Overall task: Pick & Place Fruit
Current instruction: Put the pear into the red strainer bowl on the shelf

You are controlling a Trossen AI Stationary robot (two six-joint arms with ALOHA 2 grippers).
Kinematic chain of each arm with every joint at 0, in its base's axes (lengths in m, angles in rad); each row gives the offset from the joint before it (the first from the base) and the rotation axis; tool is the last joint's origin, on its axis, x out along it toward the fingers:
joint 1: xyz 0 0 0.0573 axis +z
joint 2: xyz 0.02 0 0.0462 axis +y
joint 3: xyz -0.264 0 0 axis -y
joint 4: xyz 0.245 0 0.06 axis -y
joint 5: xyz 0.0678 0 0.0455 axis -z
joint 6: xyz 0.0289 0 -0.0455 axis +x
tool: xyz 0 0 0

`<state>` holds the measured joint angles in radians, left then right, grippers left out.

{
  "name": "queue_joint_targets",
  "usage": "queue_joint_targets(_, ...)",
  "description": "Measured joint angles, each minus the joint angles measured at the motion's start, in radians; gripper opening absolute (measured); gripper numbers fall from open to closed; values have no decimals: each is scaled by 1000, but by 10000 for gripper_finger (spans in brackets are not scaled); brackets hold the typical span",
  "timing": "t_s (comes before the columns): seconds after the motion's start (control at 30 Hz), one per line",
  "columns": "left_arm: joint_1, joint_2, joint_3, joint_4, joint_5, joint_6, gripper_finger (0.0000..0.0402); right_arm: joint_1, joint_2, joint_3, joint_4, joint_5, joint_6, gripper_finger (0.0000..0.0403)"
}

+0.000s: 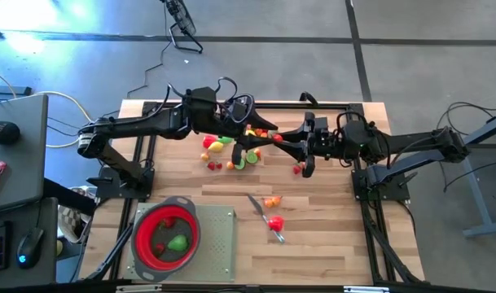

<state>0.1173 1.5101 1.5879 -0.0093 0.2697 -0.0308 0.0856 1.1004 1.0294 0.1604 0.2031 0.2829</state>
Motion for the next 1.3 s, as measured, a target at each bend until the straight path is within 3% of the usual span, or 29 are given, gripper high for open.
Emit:
queue_joint_targets(0.63,0,0,0,1,-2,-1,6,0,0,0,0,0,0,110)
queue_joint_targets(0.83,0,0,0,1,-2,-9,3,0,0,0,0,0,0,113)
queue_joint_targets(1.3,0,-1,0,0,-1,-9,1,0,0,0,9,-22,-26,165)
